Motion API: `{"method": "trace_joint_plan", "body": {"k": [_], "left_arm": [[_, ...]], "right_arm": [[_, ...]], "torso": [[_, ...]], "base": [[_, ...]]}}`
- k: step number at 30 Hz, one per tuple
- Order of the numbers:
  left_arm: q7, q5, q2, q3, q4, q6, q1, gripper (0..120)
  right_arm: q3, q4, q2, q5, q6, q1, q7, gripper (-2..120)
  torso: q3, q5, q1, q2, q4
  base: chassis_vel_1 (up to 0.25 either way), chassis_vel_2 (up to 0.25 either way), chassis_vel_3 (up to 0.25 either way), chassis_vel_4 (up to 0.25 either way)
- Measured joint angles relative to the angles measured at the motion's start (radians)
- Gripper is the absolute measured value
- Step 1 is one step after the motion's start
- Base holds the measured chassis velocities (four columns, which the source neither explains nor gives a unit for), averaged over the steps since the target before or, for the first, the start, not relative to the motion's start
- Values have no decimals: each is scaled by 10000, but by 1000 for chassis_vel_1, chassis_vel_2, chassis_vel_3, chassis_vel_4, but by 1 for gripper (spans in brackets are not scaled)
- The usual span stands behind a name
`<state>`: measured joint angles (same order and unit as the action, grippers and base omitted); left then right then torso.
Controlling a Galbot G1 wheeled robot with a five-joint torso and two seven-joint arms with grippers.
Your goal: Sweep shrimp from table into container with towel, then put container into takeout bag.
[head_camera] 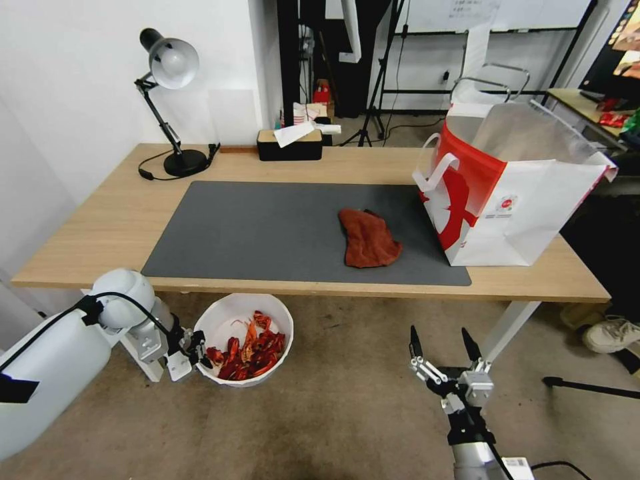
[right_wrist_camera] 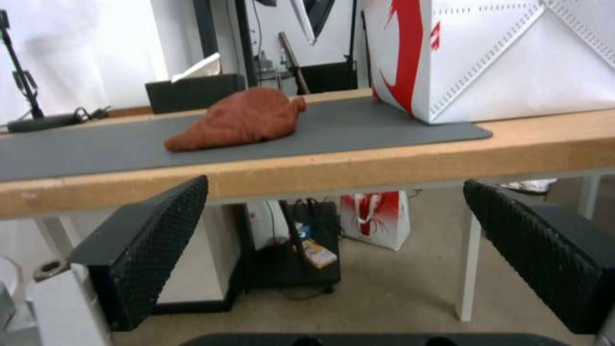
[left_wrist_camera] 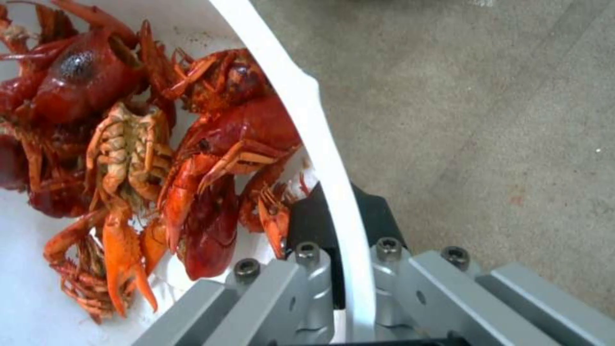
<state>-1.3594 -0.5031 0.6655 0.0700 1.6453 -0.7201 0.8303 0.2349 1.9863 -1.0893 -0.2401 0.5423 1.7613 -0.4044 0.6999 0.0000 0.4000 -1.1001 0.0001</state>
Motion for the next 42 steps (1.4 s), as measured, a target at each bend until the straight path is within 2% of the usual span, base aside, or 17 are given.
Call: {"method": "trace_joint_plan", "body": {"k": [6,12,13,14,16,17,20,23,27,28,32,33,34,36,37,41,42], "left_arm": [[197,-62,-251,229,447,-63,594,0],[478,-248,-496,770,1434,-148,1802,0],[603,-281,-592,1077,1708,-152,2243,0],[603,-281,-592,1077,1708,-152,2243,0],[718,-301,-664,1573,2000,-153,2760,0],[799,-298,-681,2102,2253,-214,3234,0],[856,-296,-704,2455,2437,-286,3530,0],[929,-149,-927,3376,3158,-332,4454,0],[921,69,-1125,3779,3493,-133,4763,0],[836,457,-1460,4283,3863,124,4988,0],[690,1052,-1973,5065,4426,352,5194,0],[602,1881,-2378,5412,4738,688,5138,0],[602,1881,-2378,5412,4738,688,5138,0],[662,2737,-2905,5391,4956,1195,4465,0],[662,2737,-2905,5391,4956,1195,4465,0],[1363,3606,-3852,4899,4839,1974,3234,0],[1363,3606,-3852,4899,4839,1974,3234,0]], "right_arm": [[-134,-309,40,149,-109,-301,-16,100],[-281,-318,161,149,-245,-453,-8,100],[-298,-318,183,139,-246,-449,68,100],[-298,-318,183,139,-246,-449,68,100],[-298,-320,238,132,-246,-434,148,100],[-279,-327,281,129,-246,-426,200,100],[-256,-331,307,126,-244,-428,221,100],[-255,-357,319,124,-243,-440,255,100],[-258,-362,318,128,-246,-454,256,100],[-252,-338,362,128,-279,-457,255,100],[-197,-276,412,128,-293,-422,246,100],[-147,-250,403,123,-295,-417,238,100],[-147,-250,403,123,-295,-417,238,100],[-44,-236,350,101,-295,-474,225,100],[-44,-236,350,101,-295,-474,225,100],[-96,-215,304,127,-295,-470,222,100],[-96,-215,304,127,-295,-470,222,100]], "torso": [[0,0,1,2,0],[0,-1,0,2,0],[1,0,0,3,-1],[1,0,0,3,-1],[0,0,0,2,0],[1,-1,0,2,1],[0,-3,0,2,-1],[1,-2,0,2,1],[1,-1,0,2,0],[1,-1,-1,2,1],[1,0,0,2,-1],[0,-1,-1,2,0],[0,-1,-1,2,0],[0,0,0,1,0],[0,0,0,1,0],[1,3,0,2,-3],[1,3,0,2,-3]], "base": [[0,0,0,0],[0,0,0,0],[0,0,0,0],[0,0,0,0],[0,0,0,0],[0,0,0,0],[0,0,0,0],[0,0,0,0],[0,0,0,0],[0,0,0,0],[0,0,0,0],[0,0,0,0],[0,0,0,0],[0,0,0,0],[0,0,0,0],[0,0,0,0],[0,0,0,0]]}}
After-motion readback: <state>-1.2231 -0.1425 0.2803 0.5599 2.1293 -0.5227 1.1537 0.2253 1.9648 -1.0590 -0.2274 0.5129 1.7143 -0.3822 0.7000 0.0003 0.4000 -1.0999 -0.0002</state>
